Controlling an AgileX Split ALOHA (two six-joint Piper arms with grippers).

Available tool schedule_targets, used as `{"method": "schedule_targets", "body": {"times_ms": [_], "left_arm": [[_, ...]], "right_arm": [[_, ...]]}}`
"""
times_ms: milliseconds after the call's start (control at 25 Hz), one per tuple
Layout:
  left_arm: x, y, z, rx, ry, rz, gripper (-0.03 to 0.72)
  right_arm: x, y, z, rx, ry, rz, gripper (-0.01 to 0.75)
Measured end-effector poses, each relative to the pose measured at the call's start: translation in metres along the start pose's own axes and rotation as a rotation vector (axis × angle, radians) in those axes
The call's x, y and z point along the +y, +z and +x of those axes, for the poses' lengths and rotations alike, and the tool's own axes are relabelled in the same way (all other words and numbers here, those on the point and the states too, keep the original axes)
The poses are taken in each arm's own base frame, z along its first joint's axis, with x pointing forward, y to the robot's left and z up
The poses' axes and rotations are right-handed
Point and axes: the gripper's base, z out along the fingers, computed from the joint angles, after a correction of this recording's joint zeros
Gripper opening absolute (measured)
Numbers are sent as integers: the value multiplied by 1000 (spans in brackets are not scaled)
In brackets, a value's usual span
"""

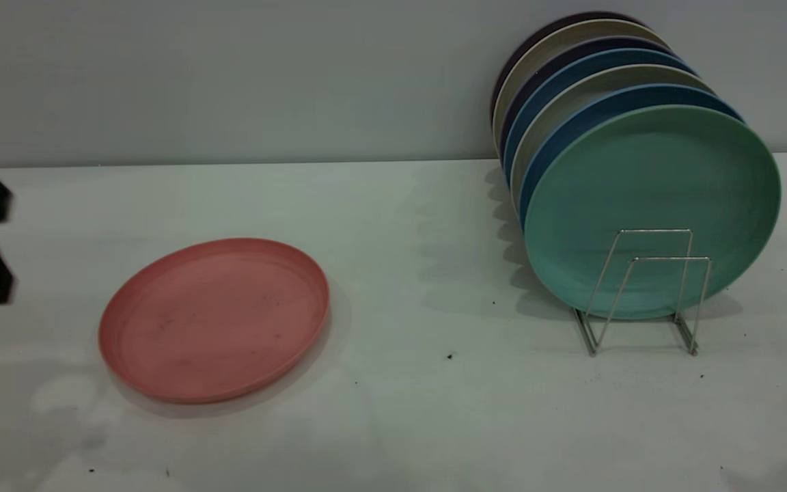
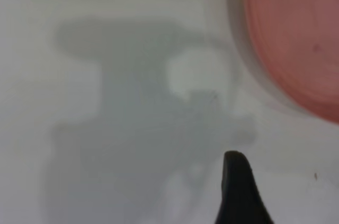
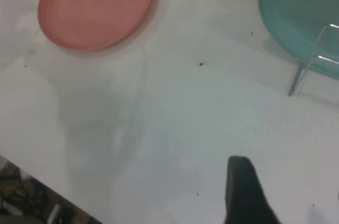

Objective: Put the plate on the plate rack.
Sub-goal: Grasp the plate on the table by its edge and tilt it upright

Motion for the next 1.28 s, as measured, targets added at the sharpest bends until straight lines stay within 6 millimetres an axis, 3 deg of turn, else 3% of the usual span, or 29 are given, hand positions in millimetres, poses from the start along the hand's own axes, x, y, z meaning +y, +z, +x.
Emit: {"method": "schedule_targets", "body": {"times_ms": [400, 560, 760, 1280], "left_arm": [[-18, 63, -38, 25, -10, 195, 480], [-7, 84, -41, 38, -84, 190, 480], [13, 95, -42, 29, -170, 157, 482], [16, 121, -33, 85, -189, 153, 482]], "right_arm": [[0, 0, 0, -3, -6, 2, 439], [0, 0, 0, -3, -7, 2, 439], [0, 0, 0, -3, -7, 2, 439], [0, 0, 0, -3, -8, 2, 439]]}}
